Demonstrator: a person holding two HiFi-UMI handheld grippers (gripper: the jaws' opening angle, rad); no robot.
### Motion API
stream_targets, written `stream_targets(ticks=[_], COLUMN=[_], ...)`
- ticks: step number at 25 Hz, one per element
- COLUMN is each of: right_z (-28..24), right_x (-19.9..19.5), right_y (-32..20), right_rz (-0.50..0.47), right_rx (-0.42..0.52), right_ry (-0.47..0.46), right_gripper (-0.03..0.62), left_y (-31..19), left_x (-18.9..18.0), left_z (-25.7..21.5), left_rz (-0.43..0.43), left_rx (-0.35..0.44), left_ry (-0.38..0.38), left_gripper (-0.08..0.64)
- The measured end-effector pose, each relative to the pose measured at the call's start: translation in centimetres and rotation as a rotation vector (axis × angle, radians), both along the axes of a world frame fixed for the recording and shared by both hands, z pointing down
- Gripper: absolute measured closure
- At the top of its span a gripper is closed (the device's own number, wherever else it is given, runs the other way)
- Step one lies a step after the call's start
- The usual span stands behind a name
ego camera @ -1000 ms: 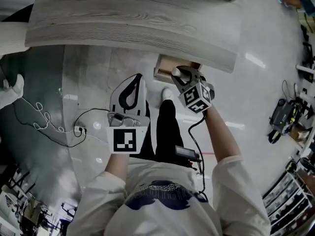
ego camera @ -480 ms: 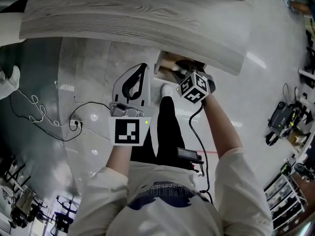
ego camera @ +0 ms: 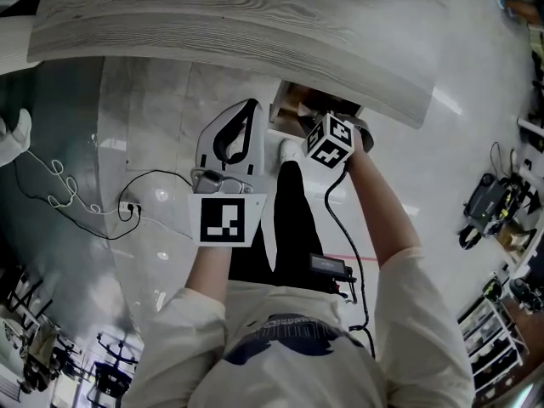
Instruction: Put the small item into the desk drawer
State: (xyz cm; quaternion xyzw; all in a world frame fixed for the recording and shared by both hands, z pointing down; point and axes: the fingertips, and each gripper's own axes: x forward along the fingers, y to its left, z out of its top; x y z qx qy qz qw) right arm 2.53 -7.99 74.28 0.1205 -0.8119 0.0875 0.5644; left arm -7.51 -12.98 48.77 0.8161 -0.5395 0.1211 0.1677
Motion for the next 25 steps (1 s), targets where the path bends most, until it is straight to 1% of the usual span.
stream_targets(ticks=[5, 10, 13, 17, 20, 25], right_z=[1.0, 1.7, 1.9, 2.3, 2.5, 2.4], right_x=[0.1, 0.1, 0.1, 0.2, 0.2, 0.2], right_y=[0.3, 0.4, 0.5, 0.4, 0.6, 0.7], right_rz=[-0.050, -0.036, -0.036, -0.071, -0.096, -0.093], right_rx=[-0.008, -0.027, -0.019, 0.010, 0.039, 0.055], right_ry=[0.067, 0.113, 0.134, 0.170, 0.182, 0.169], right_gripper=[0.466, 0.466, 0.466, 0.465, 0.465, 0.460], left_y=[0.1, 0.3, 0.4, 0.4, 0.5, 0.5], left_x=[-0.1, -0.6, -1.2, -1.9, -2.2, -2.1], left_z=[0.1, 0.2, 0.3, 0.5, 0.6, 0.3], left_rz=[-0.008, -0.021, -0.038, -0.043, -0.046, -0.043], left_rx=[0.000, -0.007, -0.015, -0.011, -0.014, 0.001], left_ry=[0.012, 0.022, 0.027, 0.016, 0.013, 0.016], left_gripper=[0.552, 0.552, 0.552, 0.552, 0.552, 0.552])
